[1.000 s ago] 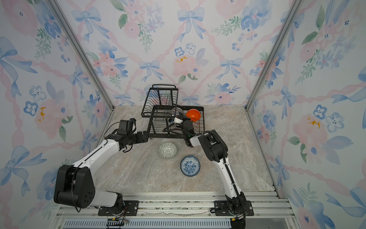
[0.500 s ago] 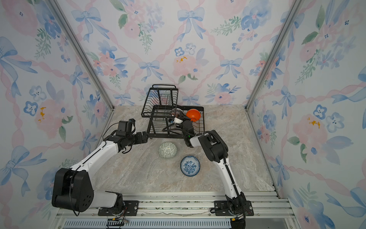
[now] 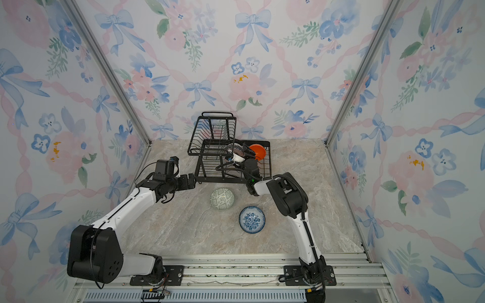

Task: Load bowls into a dish rack
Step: Place the bowl in the dish rack, then pick up the bowl.

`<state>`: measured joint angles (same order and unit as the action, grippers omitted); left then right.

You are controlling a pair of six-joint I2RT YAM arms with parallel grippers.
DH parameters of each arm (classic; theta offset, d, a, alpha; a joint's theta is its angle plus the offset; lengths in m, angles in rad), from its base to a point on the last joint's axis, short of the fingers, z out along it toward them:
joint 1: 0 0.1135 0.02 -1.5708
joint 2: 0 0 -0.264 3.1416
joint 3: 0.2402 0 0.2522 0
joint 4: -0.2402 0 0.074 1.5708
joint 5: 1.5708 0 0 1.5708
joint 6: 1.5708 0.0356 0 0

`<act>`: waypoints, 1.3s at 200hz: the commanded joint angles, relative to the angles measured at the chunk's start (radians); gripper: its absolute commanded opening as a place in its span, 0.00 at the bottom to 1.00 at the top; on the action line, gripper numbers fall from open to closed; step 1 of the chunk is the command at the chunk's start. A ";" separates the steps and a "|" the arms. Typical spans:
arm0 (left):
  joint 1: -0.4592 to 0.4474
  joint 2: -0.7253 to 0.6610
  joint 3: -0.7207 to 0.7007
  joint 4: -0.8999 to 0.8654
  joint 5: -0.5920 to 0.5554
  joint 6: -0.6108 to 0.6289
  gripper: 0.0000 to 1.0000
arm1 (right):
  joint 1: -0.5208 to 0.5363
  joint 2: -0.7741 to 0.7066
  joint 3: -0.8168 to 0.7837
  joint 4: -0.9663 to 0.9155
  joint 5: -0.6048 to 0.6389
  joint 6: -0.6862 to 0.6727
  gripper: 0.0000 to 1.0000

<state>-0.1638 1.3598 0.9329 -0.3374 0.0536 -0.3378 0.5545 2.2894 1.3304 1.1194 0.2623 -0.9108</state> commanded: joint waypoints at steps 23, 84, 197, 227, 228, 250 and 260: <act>-0.009 -0.016 -0.013 0.014 0.009 0.005 0.98 | -0.015 -0.067 -0.056 0.010 0.012 0.058 0.97; -0.011 -0.017 -0.018 0.017 0.012 0.006 0.98 | -0.034 -0.141 -0.144 0.006 0.025 0.097 0.97; -0.022 -0.026 -0.029 0.015 0.055 0.032 0.98 | -0.060 -0.496 -0.245 -0.462 0.046 0.422 0.97; -0.055 -0.052 -0.050 0.015 0.027 0.037 0.98 | -0.062 -0.603 -0.254 -0.668 0.088 0.486 0.97; -0.057 -0.054 -0.051 0.015 0.026 0.037 0.98 | -0.062 -0.606 -0.254 -0.678 0.089 0.491 0.97; -0.093 -0.072 -0.062 0.014 0.004 0.036 0.98 | -0.068 -0.702 -0.248 -0.881 0.094 0.621 0.97; -0.109 -0.077 -0.064 0.014 0.001 0.034 0.98 | -0.070 -0.740 -0.246 -0.965 0.089 0.688 0.97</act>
<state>-0.2417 1.3136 0.8825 -0.3279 0.0757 -0.3180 0.4931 1.6371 1.0878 0.4278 0.3298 -0.4080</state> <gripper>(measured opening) 0.980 0.967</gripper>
